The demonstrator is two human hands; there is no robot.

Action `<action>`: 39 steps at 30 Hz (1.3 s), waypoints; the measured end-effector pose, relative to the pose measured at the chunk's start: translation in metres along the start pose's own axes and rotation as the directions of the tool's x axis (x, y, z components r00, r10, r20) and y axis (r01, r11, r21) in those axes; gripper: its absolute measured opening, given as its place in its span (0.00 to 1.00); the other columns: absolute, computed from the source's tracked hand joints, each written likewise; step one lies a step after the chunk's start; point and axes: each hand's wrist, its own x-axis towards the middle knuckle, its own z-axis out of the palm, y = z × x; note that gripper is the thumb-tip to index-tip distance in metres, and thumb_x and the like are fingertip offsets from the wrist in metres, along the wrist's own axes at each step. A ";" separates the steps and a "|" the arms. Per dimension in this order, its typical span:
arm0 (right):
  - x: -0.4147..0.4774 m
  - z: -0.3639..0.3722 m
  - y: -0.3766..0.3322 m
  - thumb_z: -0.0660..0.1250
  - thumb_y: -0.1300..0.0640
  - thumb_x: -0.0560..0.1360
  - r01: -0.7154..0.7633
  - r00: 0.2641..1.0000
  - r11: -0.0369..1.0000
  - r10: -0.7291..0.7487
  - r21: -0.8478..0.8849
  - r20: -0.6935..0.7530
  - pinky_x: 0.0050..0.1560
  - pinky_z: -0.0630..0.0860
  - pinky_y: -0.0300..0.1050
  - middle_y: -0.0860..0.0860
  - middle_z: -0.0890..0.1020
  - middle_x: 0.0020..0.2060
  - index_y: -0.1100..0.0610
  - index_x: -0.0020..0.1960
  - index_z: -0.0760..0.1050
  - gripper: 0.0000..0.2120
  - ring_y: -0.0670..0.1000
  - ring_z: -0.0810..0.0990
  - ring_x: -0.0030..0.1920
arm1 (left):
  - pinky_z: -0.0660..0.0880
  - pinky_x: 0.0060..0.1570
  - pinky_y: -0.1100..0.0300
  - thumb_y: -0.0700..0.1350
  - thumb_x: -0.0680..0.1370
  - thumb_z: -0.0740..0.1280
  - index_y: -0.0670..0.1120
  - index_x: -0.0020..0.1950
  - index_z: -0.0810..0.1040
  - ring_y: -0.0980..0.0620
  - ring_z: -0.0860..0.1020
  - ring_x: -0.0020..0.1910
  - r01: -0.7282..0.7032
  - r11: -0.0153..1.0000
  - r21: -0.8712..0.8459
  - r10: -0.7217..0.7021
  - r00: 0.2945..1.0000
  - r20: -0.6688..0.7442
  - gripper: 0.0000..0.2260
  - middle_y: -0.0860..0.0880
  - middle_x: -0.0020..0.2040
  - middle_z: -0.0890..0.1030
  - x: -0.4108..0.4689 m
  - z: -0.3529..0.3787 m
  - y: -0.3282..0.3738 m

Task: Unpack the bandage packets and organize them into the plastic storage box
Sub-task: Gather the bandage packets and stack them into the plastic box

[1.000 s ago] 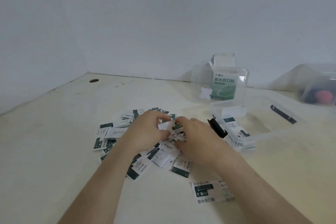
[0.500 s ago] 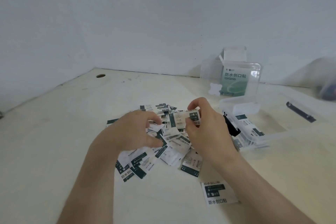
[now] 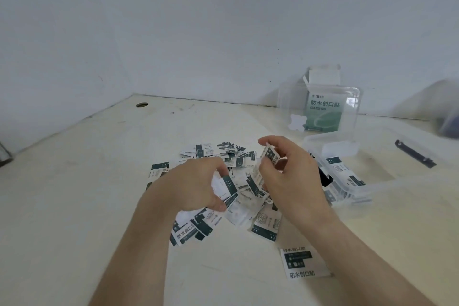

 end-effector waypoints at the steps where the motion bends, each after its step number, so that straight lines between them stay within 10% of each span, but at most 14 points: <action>1: -0.001 0.000 0.000 0.64 0.59 0.76 -0.010 1.000 1.000 0.010 -0.003 0.001 0.46 0.79 0.49 0.44 0.78 0.43 0.47 0.62 0.77 0.17 0.48 0.80 0.41 | 0.74 0.50 0.56 0.47 0.68 0.79 0.57 0.58 0.72 0.51 0.78 0.54 -0.011 0.998 -0.064 0.010 1.000 -0.022 0.24 0.53 0.57 0.77 0.002 0.000 -0.001; 7: -0.001 -0.003 -0.003 0.62 0.60 0.76 -0.009 1.000 1.000 0.009 0.002 -0.017 0.35 0.78 0.60 0.59 0.81 0.39 0.60 0.47 0.78 0.07 0.61 0.82 0.39 | 0.81 0.49 0.47 0.43 0.69 0.78 0.49 0.48 0.82 0.48 0.85 0.41 -0.158 0.800 -0.579 -0.069 0.934 -0.351 0.10 0.51 0.42 0.86 0.011 -0.001 0.000; 15: 0.000 -0.004 -0.005 0.63 0.64 0.76 -0.159 0.987 0.949 0.141 0.271 0.083 0.43 0.83 0.53 0.55 0.85 0.35 0.54 0.42 0.82 0.11 0.55 0.85 0.37 | 0.80 0.49 0.40 0.36 0.68 0.76 0.43 0.51 0.82 0.43 0.85 0.44 -0.264 0.432 -0.862 -0.134 0.927 -0.351 0.13 0.45 0.45 0.86 0.017 0.013 0.018; 20: 0.002 -0.007 -0.003 0.66 0.60 0.78 -0.328 0.941 0.782 0.221 0.530 0.256 0.51 0.82 0.50 0.65 0.83 0.47 0.60 0.49 0.83 0.07 0.60 0.80 0.41 | 0.81 0.46 0.41 0.36 0.69 0.77 0.46 0.47 0.81 0.44 0.85 0.41 -0.316 0.416 -0.853 -0.141 0.904 -0.404 0.10 0.46 0.42 0.86 0.018 0.019 0.028; 25: 0.001 -0.007 -0.004 0.66 0.66 0.77 -0.414 0.906 0.696 0.248 0.587 0.344 0.34 0.77 0.35 0.55 0.87 0.43 0.64 0.50 0.82 0.06 0.45 0.83 0.34 | 0.81 0.47 0.41 0.37 0.69 0.76 0.45 0.48 0.82 0.44 0.85 0.42 -0.365 0.364 -0.857 -0.129 0.891 -0.435 0.09 0.45 0.43 0.86 0.015 0.020 0.031; 33: -0.003 -0.006 -0.009 0.62 0.59 0.81 -0.526 0.845 0.656 0.334 0.541 0.417 0.31 0.78 0.44 0.55 0.87 0.41 0.58 0.52 0.81 0.09 0.50 0.83 0.33 | 0.80 0.51 0.47 0.41 0.76 0.71 0.43 0.51 0.83 0.45 0.85 0.47 -0.362 0.290 -0.886 -0.098 0.909 -0.404 0.06 0.45 0.47 0.86 0.014 0.023 0.034; 39: -0.003 -0.007 -0.010 0.61 0.58 0.81 -0.513 0.849 0.623 0.265 0.590 0.458 0.47 0.82 0.57 0.58 0.86 0.44 0.61 0.53 0.80 0.10 0.56 0.85 0.40 | 0.81 0.41 0.57 0.40 0.73 0.74 0.51 0.42 0.84 0.52 0.85 0.42 -0.400 0.341 -0.851 -0.052 0.896 -0.442 0.06 0.51 0.42 0.87 0.015 0.026 0.037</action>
